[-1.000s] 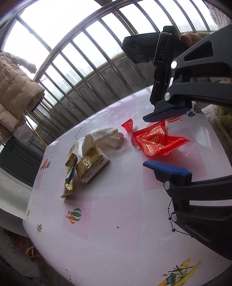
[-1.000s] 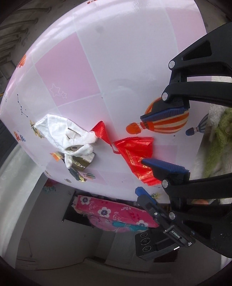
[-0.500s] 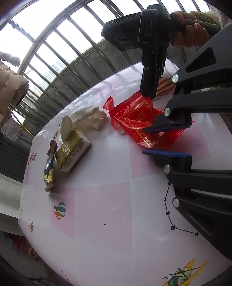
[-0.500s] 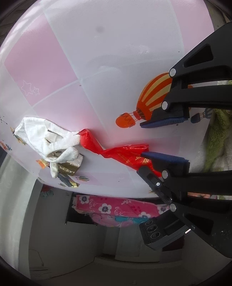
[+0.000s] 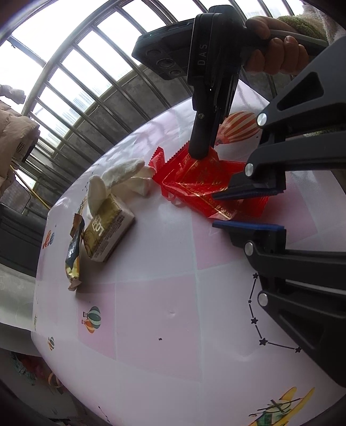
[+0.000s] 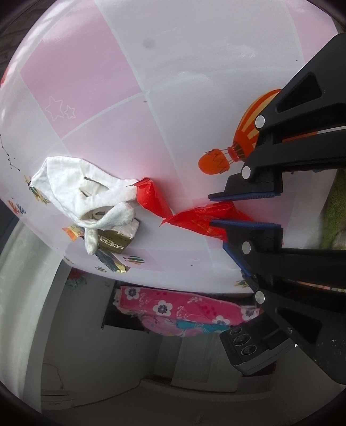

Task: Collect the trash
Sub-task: 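Grasp the red wrapper with the right tool, then grasp the white tissue with the left tool while the right tool holds the red wrapper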

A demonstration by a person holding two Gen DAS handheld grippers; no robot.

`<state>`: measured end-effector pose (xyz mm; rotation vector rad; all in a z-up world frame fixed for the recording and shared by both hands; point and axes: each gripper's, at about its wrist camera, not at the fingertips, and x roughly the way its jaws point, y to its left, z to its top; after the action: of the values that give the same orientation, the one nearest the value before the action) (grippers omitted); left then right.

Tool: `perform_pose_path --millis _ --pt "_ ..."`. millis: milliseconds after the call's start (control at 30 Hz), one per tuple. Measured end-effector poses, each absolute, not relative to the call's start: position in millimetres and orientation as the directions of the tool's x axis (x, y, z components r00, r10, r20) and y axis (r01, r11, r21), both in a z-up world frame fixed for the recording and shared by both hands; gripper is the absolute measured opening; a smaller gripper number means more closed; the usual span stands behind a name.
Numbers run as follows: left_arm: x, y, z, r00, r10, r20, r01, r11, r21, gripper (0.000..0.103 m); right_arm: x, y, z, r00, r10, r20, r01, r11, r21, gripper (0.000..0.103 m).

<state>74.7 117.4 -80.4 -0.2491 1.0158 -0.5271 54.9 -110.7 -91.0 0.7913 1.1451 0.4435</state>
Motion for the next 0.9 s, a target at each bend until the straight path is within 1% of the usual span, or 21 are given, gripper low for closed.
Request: perform_pose_path --millis 100,167,400,467,500,533,633,800,900 --pt "76 118 -81 0.405 -0.553 -0.728 0.308 0.832 -0.461 0.014 51 -115 -85 0.390 0.662 -0.640 0.053 0.678 0.733 0.008" --pt "78 120 -78 0.408 -0.577 -0.708 0.312 0.816 -0.486 0.014 49 -119 -80 0.409 0.649 -0.642 0.038 0.691 0.722 0.004" --pt "107 113 -61 0.426 -0.647 -0.633 0.311 0.761 -0.569 0.015 39 -150 -68 0.488 0.564 -0.667 0.062 0.740 0.670 0.003" --pt "119 105 -58 0.439 -0.653 -0.618 0.308 0.755 -0.579 0.023 37 -166 -66 0.518 0.539 -0.665 0.089 0.739 0.668 0.003" --pt "125 101 -58 0.440 -0.657 -0.612 0.304 0.750 -0.587 0.031 37 -173 -65 0.530 0.528 -0.663 0.105 0.735 0.670 0.003" --pt "133 95 -58 0.436 -0.663 -0.608 0.301 0.744 -0.596 0.035 36 -181 -65 0.543 0.518 -0.661 0.120 0.731 0.672 0.003" --pt "151 76 -59 0.432 -0.661 -0.613 0.298 0.746 -0.595 0.042 32 -203 -63 0.579 0.489 -0.653 0.155 0.720 0.677 0.003" --pt "176 50 -66 0.447 -0.604 -0.660 0.282 0.795 -0.537 0.043 27 -224 -59 0.619 0.456 -0.640 0.185 0.707 0.683 0.003" --pt "184 38 -73 0.461 -0.538 -0.706 0.272 0.843 -0.464 0.043 24 -239 -58 0.631 0.450 -0.632 0.191 0.700 0.689 0.003"
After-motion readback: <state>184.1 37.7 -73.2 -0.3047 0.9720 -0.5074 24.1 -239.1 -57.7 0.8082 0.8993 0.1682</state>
